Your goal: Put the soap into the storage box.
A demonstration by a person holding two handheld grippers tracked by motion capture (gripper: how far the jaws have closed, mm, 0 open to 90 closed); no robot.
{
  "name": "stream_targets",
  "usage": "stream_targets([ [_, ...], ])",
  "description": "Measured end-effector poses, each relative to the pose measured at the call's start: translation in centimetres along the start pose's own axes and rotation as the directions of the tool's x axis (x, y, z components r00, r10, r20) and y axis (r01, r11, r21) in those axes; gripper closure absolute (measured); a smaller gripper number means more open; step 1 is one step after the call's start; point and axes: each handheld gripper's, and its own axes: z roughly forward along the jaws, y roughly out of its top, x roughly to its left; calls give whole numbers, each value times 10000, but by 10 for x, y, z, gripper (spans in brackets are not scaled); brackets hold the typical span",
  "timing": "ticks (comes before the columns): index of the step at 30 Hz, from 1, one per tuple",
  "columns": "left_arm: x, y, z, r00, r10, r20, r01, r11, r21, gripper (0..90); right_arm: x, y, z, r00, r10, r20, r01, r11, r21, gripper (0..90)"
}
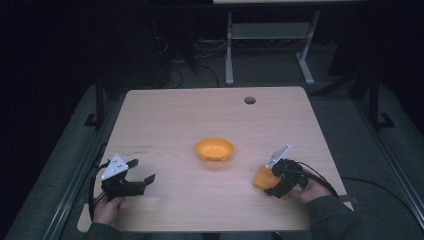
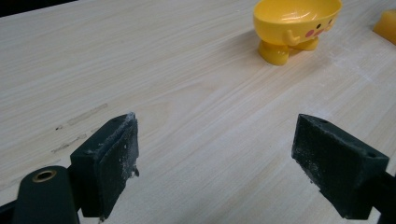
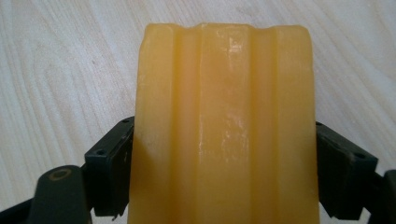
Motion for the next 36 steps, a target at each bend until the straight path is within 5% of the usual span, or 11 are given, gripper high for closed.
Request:
stream_targets([
  [21,1,0,0,10000,15,-19,-15,10000,7,141,1,3,-5,9991,-406,85,405,9992,74,206],
  [36,2,0,-1,10000,-10,-80,10,10000,33,141,-4,27,-18,9974,-717,116,717,9974,-60,207],
])
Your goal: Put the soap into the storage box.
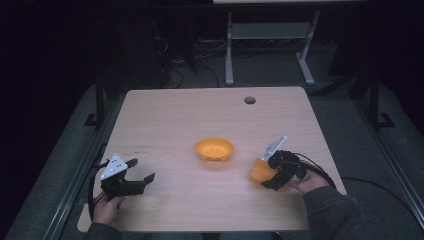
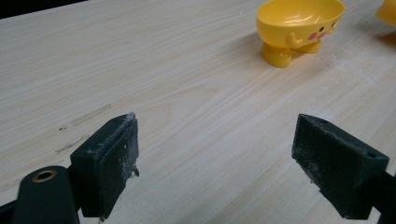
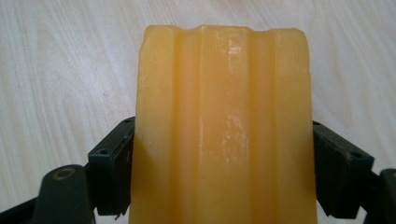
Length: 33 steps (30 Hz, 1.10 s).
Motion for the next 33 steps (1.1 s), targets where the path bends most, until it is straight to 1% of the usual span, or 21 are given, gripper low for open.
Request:
stream_targets([
  [4,0,0,0,10000,-3,5,3,10000,-9,141,-3,7,-2,9999,-36,-111,34,9998,-190,207],
  [9,0,0,0,10000,-13,6,13,10000,-35,141,-6,15,-3,9998,-146,-101,145,9999,-70,207],
  [12,0,0,0,10000,-16,8,16,10000,-57,141,-8,19,-4,9997,-182,-163,179,9997,-165,207],
  [17,0,0,0,10000,-24,10,24,10000,-71,141,-10,26,-6,9997,-220,-72,220,9997,-126,207],
  [21,0,0,0,10000,-35,8,35,10000,-83,141,-13,33,-8,9991,-410,-120,408,9990,-156,207],
  [23,0,0,0,10000,-47,11,47,9999,-121,141,-14,36,-8,9989,-466,-88,465,9988,-154,207],
  [29,1,0,0,10000,-30,2,30,10000,-69,141,-16,46,-10,9981,-579,-199,573,9979,-295,207],
  [33,1,0,0,10000,-42,2,42,10000,-78,141,-17,53,-10,9973,-709,-201,704,9972,-245,207],
])
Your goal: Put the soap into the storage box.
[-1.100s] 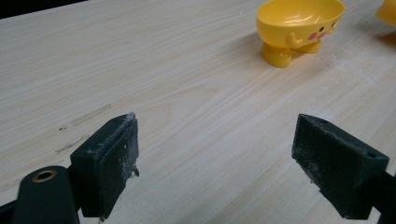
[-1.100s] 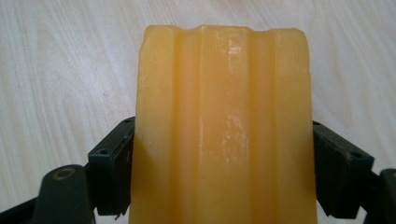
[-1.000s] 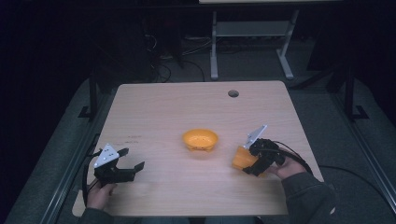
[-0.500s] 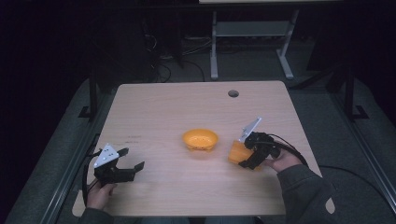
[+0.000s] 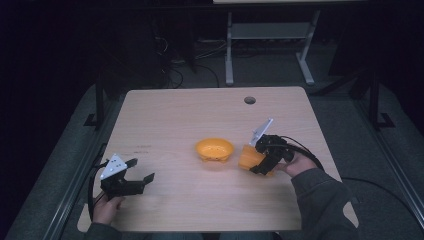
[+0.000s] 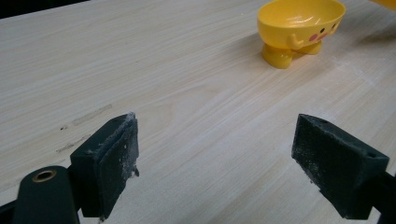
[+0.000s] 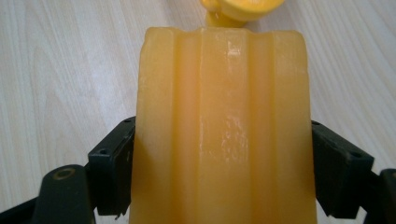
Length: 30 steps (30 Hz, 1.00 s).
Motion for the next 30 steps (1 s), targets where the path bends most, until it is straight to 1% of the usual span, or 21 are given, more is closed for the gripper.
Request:
stream_targets([
  [4,0,0,0,10000,-22,-11,22,10000,2,141,-2,8,0,9999,-145,-46,145,9998,-131,207],
  [8,0,0,0,9999,-107,-15,107,9999,-72,141,-4,14,2,9998,-188,-71,187,9998,-98,207],
  [13,0,0,0,9999,-108,-12,108,9999,-85,141,-6,22,3,9996,-277,-105,275,9996,-117,207],
  [17,0,0,0,9999,-105,-6,105,9999,-92,141,-9,28,3,9992,-355,-163,349,9989,-323,207],
  [18,0,0,0,9999,-111,-2,111,9999,-98,141,-8,30,3,9993,-340,-137,336,9991,-271,207],
  [25,1,0,0,9999,-122,14,122,9999,-71,141,-11,43,5,9983,-551,-166,545,9979,-345,207],
  [28,1,-1,-1,10000,-58,9,58,10000,-45,141,-12,45,5,9982,-541,-250,527,9973,-516,207],
  [30,1,-1,0,10000,-86,0,86,10000,-48,141,-13,48,6,9980,-583,-244,572,9973,-463,207],
])
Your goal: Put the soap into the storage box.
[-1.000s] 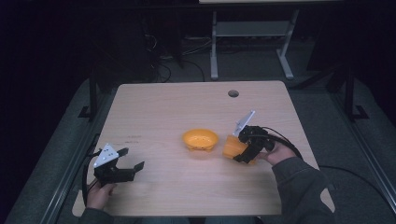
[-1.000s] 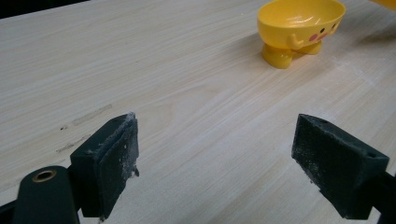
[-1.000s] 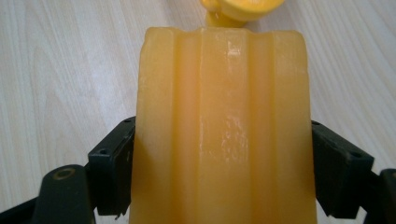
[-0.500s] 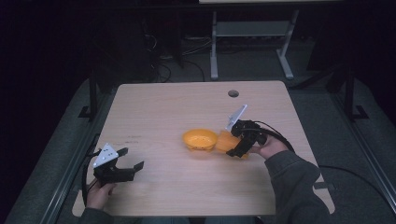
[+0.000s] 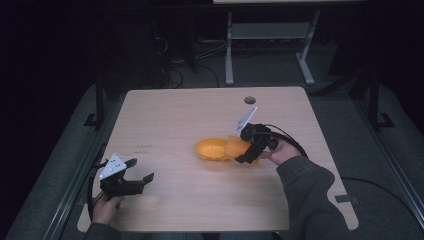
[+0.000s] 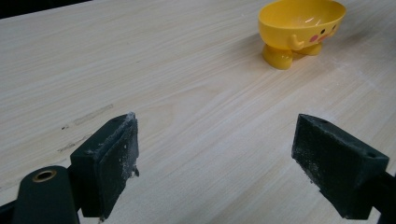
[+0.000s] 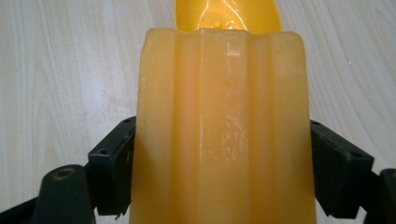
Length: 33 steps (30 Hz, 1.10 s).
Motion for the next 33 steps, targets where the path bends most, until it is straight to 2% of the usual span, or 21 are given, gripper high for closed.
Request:
stream_targets([
  [10,0,0,-1,10000,37,-35,-37,10000,-2,141,-4,13,-1,9999,-119,-71,118,9999,-113,207],
  [17,1,0,-1,10000,46,-39,-46,10000,17,141,-5,24,4,9992,-376,-109,377,9993,68,207],
  [23,1,0,-1,10000,14,-30,-15,10000,-7,141,-9,31,8,9991,-373,-204,371,9992,-120,207],
  [33,1,0,-1,10000,33,-34,-33,10000,9,141,-12,39,17,9987,-415,-297,418,9991,94,207],
])
